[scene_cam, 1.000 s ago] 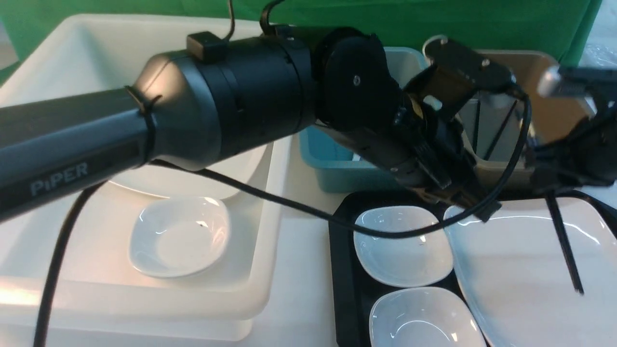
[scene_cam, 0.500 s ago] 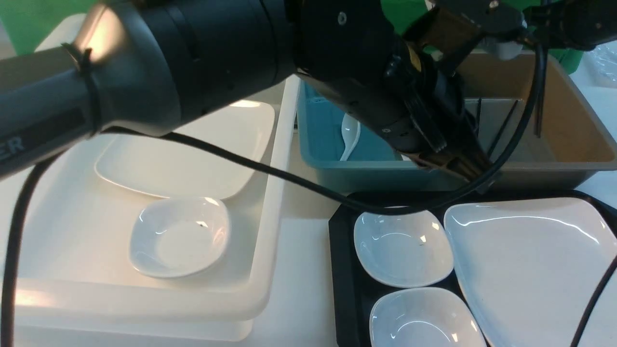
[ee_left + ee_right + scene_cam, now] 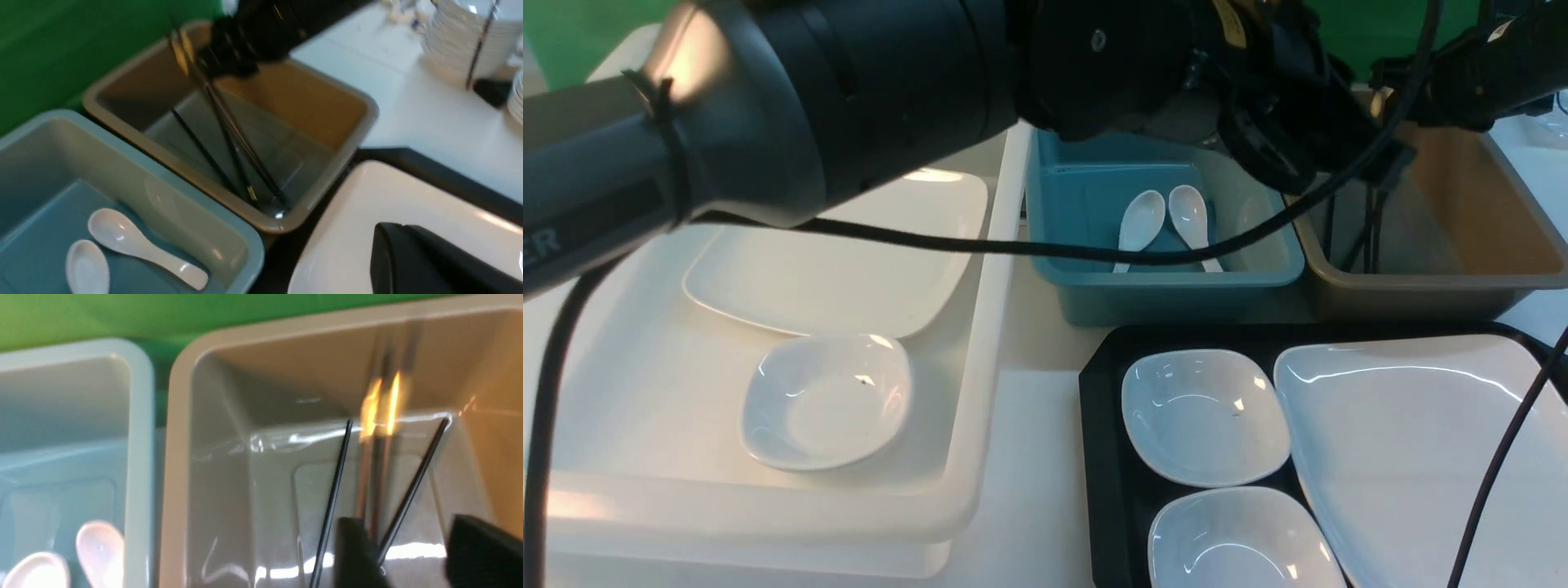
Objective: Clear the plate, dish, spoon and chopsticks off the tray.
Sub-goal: Use the right arm to put the chopsticks into the small storage box on the right, then use the left arm to grab a small plate from the dinner plate
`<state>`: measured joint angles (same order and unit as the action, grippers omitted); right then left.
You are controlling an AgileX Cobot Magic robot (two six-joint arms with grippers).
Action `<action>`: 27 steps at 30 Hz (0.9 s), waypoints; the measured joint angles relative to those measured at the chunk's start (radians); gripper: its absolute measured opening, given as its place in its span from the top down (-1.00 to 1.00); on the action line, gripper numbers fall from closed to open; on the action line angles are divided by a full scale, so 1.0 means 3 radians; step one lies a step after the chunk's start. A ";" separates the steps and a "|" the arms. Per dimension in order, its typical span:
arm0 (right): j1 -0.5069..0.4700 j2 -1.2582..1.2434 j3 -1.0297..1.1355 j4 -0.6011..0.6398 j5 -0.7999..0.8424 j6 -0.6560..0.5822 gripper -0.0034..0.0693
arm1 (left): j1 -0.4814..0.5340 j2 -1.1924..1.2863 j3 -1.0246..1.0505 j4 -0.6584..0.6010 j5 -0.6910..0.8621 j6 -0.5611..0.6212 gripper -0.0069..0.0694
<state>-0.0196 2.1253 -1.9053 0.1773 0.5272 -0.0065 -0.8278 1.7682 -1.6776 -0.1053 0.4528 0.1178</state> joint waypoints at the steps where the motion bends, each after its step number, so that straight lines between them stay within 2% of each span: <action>1: 0.0000 -0.0011 0.0000 0.0000 0.0063 0.0000 -0.27 | 0.0000 0.0000 0.0000 0.0035 0.0019 -0.0072 0.81; 3: 0.0000 -0.0082 0.0000 -0.0016 0.0281 0.0000 -0.38 | 0.0000 0.0000 0.0000 0.0088 0.0153 -0.0182 0.81; 5: 0.0000 -0.0213 0.0003 -0.0047 0.0554 -0.0027 -0.34 | 0.0026 0.0000 -0.0010 0.0121 0.0428 -0.0271 0.81; 6: 0.0000 -0.0320 0.0003 -0.0054 0.0739 -0.0085 -0.23 | 0.0045 0.0000 -0.0026 0.0130 0.0638 -0.0336 0.81; 9: 0.0000 -0.0775 0.0003 -0.0061 0.1320 -0.0313 0.44 | 0.0159 0.0000 -0.0046 0.0043 0.1289 -0.0470 0.81; 10: 0.0000 -0.0904 0.0003 -0.0061 0.1498 -0.0338 0.58 | 0.0196 0.0003 -0.0048 -0.0021 0.1463 -0.0480 0.81; 13: 0.0000 -0.1408 0.0098 -0.0011 0.1886 -0.0436 0.78 | 0.0293 0.0047 -0.0061 -0.0288 0.2068 -0.0393 0.81; 18: 0.0000 -0.2118 0.0581 0.0159 0.2129 -0.0582 0.82 | 0.0257 0.0200 -0.0068 -0.0400 0.2446 -0.0270 0.81; 24: 0.0000 -0.3168 0.1767 0.0695 0.2126 -0.1054 0.83 | 0.0017 0.0505 -0.0068 -0.0310 0.2540 -0.0155 0.80; 27: 0.0000 -0.3668 0.2385 0.0887 0.2114 -0.1225 0.83 | -0.0105 0.0666 -0.0068 -0.0168 0.2551 -0.0147 0.69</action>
<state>-0.0196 1.0249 -1.1899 0.4433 1.1613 -0.3740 -0.8594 1.9681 -1.6979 -0.1558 1.2182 0.0737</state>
